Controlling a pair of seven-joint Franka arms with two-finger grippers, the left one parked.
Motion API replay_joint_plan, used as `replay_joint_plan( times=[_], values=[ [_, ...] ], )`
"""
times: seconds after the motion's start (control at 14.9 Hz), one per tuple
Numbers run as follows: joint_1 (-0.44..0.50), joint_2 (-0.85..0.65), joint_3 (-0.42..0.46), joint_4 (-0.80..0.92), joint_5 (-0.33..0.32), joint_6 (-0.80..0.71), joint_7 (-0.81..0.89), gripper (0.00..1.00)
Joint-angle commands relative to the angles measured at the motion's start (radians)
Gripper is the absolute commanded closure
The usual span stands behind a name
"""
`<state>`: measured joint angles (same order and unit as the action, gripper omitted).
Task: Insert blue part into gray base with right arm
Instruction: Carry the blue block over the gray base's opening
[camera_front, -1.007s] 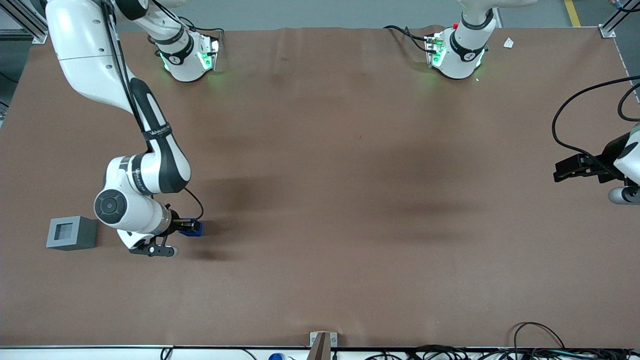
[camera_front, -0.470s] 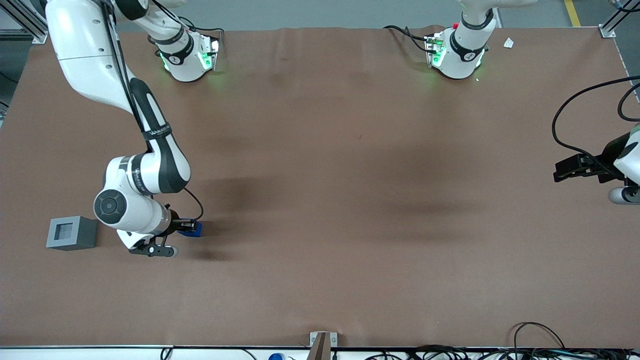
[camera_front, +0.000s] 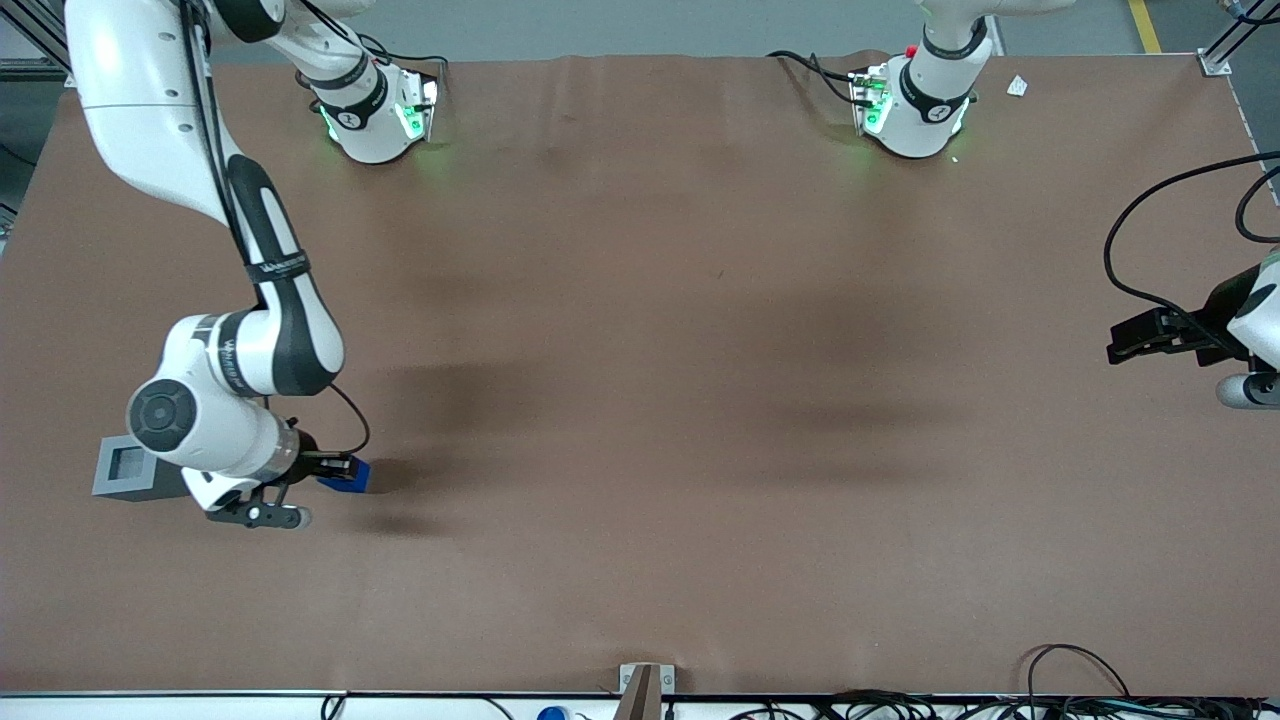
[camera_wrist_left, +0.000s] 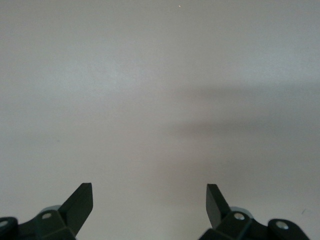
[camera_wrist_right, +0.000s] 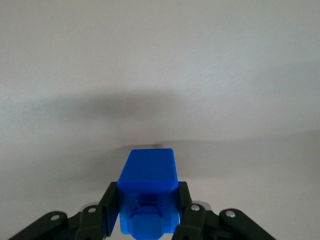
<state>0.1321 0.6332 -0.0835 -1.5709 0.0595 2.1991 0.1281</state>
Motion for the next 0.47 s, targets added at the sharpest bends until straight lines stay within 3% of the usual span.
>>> replay_joint_plan(
  times=[0.0, 0.4],
  values=[
    [-0.045, -0.026, 0.013, 0.054, -0.024, -0.090, -0.037, 0.86],
    [-0.167, -0.033, 0.015, 0.138, -0.012, -0.186, -0.205, 0.87]
  ],
)
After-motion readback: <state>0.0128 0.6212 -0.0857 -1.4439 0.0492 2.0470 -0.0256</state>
